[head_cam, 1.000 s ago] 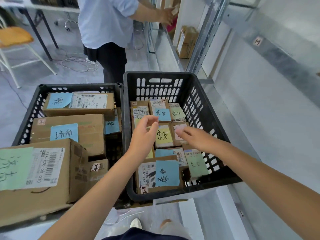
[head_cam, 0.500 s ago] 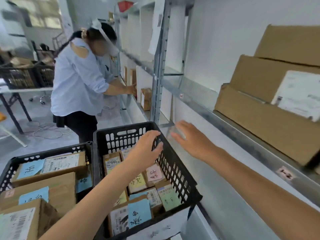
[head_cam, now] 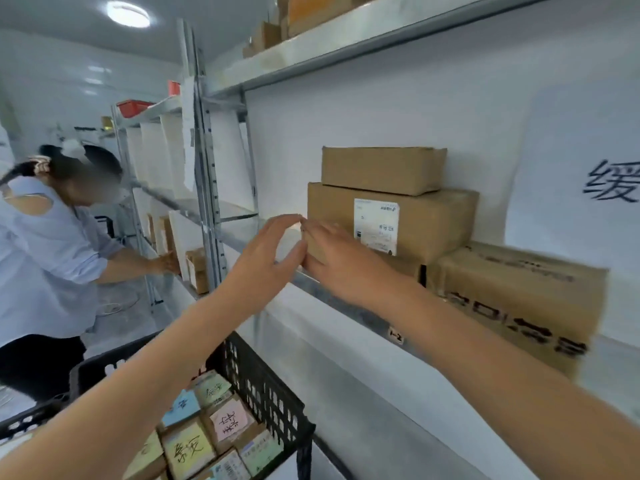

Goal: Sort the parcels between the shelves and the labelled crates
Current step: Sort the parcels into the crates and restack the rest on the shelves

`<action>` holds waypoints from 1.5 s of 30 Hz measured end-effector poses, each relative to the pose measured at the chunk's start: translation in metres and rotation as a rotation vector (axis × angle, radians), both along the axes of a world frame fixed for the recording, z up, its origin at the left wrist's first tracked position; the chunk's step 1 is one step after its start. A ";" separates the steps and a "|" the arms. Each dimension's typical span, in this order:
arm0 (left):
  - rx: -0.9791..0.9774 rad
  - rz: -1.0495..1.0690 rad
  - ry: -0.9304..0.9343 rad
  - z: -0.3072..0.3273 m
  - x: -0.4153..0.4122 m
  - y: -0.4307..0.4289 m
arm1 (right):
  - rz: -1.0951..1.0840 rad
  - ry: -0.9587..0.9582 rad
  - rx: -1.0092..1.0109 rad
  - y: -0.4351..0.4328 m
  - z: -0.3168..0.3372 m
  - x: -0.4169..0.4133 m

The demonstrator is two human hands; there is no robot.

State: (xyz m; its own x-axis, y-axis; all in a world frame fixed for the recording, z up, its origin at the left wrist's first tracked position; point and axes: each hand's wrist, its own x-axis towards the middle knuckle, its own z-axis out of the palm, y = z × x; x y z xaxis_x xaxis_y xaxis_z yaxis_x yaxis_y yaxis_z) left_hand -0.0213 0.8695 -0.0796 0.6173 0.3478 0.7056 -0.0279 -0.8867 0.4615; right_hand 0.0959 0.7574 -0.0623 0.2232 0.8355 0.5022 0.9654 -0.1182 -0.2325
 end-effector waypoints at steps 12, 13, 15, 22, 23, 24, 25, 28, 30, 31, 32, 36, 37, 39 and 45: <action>0.058 0.031 -0.031 0.086 0.054 -0.006 | -0.288 -0.029 0.248 -0.086 0.081 0.032; 0.012 0.057 -0.006 0.088 0.061 -0.004 | -0.317 -0.036 0.266 -0.090 0.081 0.038; -0.129 0.086 0.027 0.091 0.076 0.000 | -0.371 -0.017 0.308 -0.094 0.081 0.048; -0.436 -0.018 -0.018 0.092 0.105 -0.002 | -0.475 0.318 0.245 -0.088 0.085 0.080; -0.460 -0.033 -0.048 0.091 0.105 -0.003 | -0.479 0.325 0.249 -0.087 0.085 0.080; -0.478 -0.042 -0.084 0.090 0.105 -0.003 | -0.484 0.325 0.261 -0.086 0.085 0.080; -0.486 -0.044 -0.119 0.090 0.103 -0.004 | -0.486 0.325 0.273 -0.086 0.087 0.078; -0.559 -0.081 -0.217 0.098 0.092 0.002 | -0.442 0.301 0.307 -0.083 0.093 0.072; -0.752 -0.168 -0.321 0.108 0.079 0.008 | -0.369 0.278 0.344 -0.080 0.097 0.065; -0.856 -0.225 -0.390 0.113 0.070 0.010 | -0.320 0.278 0.367 -0.078 0.099 0.060; -0.927 -0.272 -0.463 0.117 0.061 0.011 | -0.273 0.286 0.391 -0.075 0.100 0.055; -0.922 -0.226 -0.635 0.117 0.025 0.015 | -0.134 0.427 0.532 -0.058 0.095 0.036; -0.913 -0.195 -0.650 0.113 0.016 0.016 | -0.108 0.458 0.563 -0.053 0.092 0.032; -0.899 -0.142 -0.653 0.099 0.000 0.018 | -0.079 0.485 0.607 -0.044 0.085 0.024; -0.792 -0.010 -0.620 0.038 -0.046 0.019 | 0.011 0.601 0.617 -0.022 0.047 0.004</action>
State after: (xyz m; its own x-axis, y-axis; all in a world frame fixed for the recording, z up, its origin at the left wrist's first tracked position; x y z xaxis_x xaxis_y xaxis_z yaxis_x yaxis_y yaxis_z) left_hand -0.0677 0.8886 -0.0418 0.2247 0.8527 0.4716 -0.4693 -0.3295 0.8193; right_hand 0.0997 0.7356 -0.0156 0.5898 0.4561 0.6664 0.6584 0.2062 -0.7239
